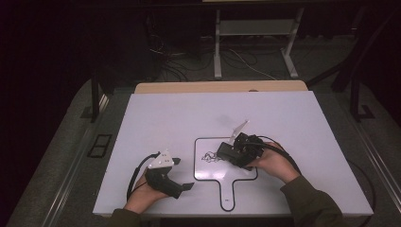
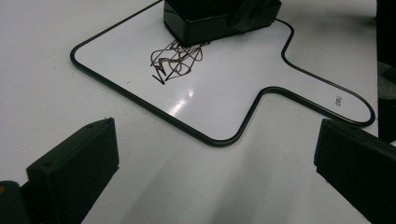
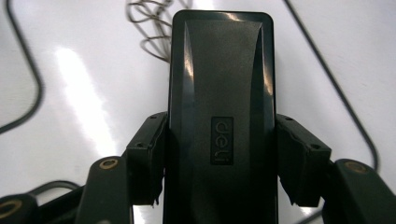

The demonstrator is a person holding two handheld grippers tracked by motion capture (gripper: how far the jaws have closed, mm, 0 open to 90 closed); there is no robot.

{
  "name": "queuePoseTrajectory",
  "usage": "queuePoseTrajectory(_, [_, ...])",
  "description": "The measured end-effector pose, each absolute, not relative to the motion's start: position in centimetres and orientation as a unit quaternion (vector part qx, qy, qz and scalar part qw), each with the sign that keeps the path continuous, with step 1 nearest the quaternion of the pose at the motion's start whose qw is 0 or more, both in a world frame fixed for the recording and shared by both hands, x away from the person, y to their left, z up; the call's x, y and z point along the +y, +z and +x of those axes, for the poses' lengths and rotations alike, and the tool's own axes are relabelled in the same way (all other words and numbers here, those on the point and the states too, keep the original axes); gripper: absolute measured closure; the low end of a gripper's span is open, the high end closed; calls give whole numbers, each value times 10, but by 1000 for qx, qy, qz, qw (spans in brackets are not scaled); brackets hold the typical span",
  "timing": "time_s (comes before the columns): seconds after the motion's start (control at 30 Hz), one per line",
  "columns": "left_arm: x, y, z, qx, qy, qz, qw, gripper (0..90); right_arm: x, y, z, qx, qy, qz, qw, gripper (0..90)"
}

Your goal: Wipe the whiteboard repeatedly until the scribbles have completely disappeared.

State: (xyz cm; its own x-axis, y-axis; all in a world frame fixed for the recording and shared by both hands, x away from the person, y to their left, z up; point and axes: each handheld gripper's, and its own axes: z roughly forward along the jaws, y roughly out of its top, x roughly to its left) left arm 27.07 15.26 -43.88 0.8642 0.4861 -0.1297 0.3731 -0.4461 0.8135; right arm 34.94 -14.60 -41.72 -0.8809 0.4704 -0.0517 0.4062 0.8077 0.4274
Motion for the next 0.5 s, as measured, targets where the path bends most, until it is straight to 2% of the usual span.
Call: queuePoseTrajectory(0.5, [152,-439,271,254,61,849,460,0,-171,-418,373,929,210,293,90,388])
